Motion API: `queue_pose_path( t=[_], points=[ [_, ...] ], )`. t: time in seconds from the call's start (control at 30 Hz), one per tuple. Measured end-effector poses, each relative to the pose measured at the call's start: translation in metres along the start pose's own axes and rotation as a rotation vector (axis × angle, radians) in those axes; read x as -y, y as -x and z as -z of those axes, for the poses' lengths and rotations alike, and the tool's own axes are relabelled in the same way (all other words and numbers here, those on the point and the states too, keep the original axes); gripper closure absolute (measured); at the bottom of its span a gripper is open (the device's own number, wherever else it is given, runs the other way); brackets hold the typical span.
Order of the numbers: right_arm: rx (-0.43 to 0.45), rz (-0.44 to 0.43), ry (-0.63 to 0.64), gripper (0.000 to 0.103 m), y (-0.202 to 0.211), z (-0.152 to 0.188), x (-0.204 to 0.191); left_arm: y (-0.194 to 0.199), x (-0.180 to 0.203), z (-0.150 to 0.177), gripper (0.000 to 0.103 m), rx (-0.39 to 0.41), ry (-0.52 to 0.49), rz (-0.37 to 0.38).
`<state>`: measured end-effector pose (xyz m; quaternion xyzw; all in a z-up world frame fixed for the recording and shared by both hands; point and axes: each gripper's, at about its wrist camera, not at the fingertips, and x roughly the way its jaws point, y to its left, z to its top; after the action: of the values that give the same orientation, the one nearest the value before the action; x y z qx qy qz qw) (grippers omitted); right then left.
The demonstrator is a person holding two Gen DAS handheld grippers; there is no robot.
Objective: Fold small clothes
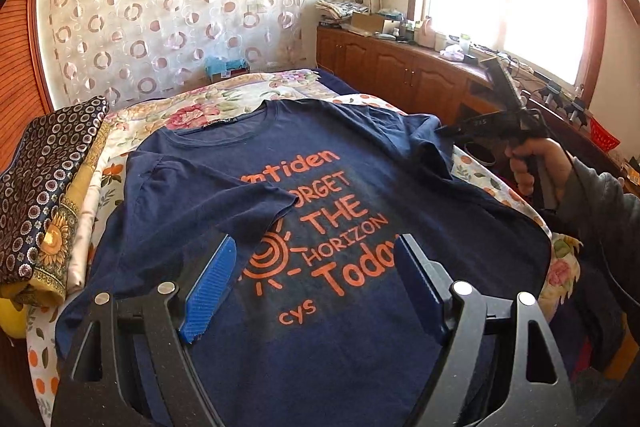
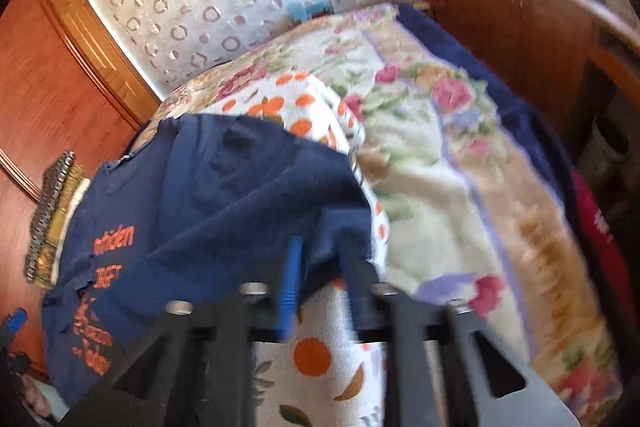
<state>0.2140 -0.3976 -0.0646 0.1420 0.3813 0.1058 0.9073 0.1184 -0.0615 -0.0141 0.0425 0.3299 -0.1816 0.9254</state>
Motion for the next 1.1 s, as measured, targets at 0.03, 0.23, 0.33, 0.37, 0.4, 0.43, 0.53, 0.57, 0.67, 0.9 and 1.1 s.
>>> queue_pose_path(
  t=[0.03, 0.23, 0.33, 0.37, 0.4, 0.43, 0.53, 0.57, 0.67, 0.9, 1.1],
  points=[
    [0.017, -0.008, 0.016, 0.101, 0.002, -0.001, 0.0, 0.0, 0.0, 0.001, 0.021, 0.002, -0.003, -0.011],
    [0.098, -0.078, 0.115, 0.101, 0.03, 0.002, -0.029, -0.002, -0.009, 0.005, 0.021, -0.002, 0.021, -0.012],
    [0.133, -0.119, 0.176, 0.101, 0.046, -0.001, -0.057, 0.0, -0.016, 0.007, 0.021, 0.002, 0.04, -0.013],
    [0.142, -0.129, 0.198, 0.101, 0.051, -0.001, -0.067, 0.002, -0.018, 0.007, 0.021, 0.005, 0.044, -0.014],
    [0.147, -0.137, 0.222, 0.101, 0.057, 0.0, -0.077, 0.003, -0.02, 0.008, 0.021, 0.007, 0.048, -0.018],
    [0.149, -0.152, 0.254, 0.101, 0.061, 0.0, -0.091, 0.004, -0.022, 0.008, 0.021, 0.009, 0.053, -0.021],
    [0.155, -0.204, 0.348, 0.101, 0.072, 0.003, -0.134, 0.007, -0.031, 0.01, 0.021, 0.014, 0.077, -0.025],
    [0.157, -0.226, 0.376, 0.101, 0.076, 0.004, -0.148, 0.008, -0.034, 0.011, 0.021, 0.016, 0.085, -0.027],
    [0.163, -0.302, 0.448, 0.101, 0.087, 0.007, -0.189, 0.009, -0.041, 0.013, 0.021, 0.016, 0.102, -0.035],
    [0.094, -0.255, 0.545, 0.055, 0.066, 0.026, -0.227, 0.009, -0.049, 0.019, 0.021, 0.006, 0.118, -0.042],
    [-0.007, -0.149, 0.492, 0.053, 0.038, 0.048, -0.189, 0.007, -0.059, 0.024, 0.021, -0.001, 0.152, -0.043]
  ],
)
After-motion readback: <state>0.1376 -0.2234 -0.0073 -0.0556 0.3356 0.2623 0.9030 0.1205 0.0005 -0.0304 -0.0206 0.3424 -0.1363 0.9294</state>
